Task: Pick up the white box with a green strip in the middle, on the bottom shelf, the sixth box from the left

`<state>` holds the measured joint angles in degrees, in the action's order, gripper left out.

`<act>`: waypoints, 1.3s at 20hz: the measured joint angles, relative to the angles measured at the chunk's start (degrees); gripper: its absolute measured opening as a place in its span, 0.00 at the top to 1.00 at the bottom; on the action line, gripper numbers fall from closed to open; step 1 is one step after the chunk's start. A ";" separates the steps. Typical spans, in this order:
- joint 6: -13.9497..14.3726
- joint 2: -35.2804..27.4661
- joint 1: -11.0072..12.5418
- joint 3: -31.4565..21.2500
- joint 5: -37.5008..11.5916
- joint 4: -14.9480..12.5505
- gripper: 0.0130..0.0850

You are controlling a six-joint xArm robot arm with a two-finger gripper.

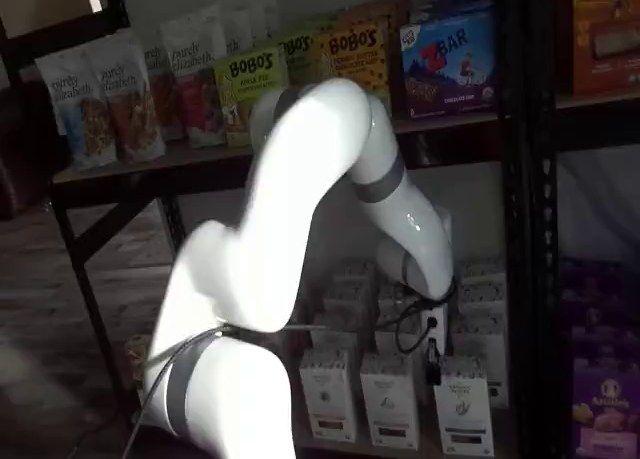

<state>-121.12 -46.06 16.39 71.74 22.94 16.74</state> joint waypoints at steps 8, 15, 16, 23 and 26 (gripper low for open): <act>9.62 -5.41 -1.12 8.09 5.30 -9.24 0.00; 12.15 -9.47 -0.55 12.98 5.27 -12.72 0.00; 12.92 -10.14 -0.39 13.85 5.60 -13.78 0.00; 15.29 -13.69 -0.07 17.90 6.28 -16.87 0.00; 17.88 -15.13 -0.16 19.56 6.92 -19.75 0.00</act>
<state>-103.25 -61.19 16.24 91.30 29.85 -3.01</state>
